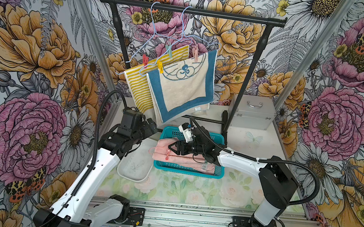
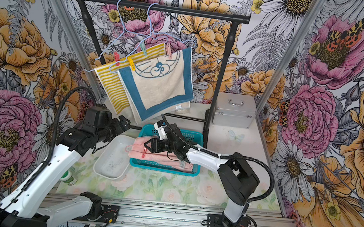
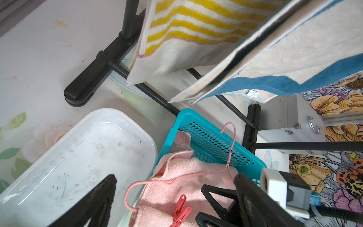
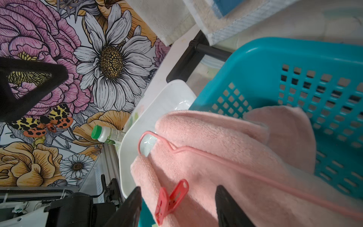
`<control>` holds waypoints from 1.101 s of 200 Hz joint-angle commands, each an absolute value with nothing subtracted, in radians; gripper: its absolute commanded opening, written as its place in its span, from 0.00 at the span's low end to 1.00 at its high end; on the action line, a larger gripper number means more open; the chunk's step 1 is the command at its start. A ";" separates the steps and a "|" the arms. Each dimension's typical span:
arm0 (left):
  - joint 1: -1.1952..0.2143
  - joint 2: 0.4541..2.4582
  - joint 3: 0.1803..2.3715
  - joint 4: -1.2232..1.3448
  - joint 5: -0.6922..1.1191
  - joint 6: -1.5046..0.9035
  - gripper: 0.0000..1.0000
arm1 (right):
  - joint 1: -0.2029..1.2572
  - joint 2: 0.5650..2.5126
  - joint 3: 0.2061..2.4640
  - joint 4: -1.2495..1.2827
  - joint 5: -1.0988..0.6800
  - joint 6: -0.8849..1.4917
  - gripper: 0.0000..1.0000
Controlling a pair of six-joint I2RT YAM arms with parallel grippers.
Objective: Remove the clothespins securing towels to the hanger
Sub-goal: Remove the clothespin from the hanger.
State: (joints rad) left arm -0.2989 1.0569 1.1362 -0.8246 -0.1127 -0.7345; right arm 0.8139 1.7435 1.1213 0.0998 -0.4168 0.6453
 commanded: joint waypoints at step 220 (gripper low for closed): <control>-0.313 1.009 1.102 -0.819 -0.116 -0.721 0.96 | 0.865 1.825 1.069 0.320 -0.417 0.724 0.61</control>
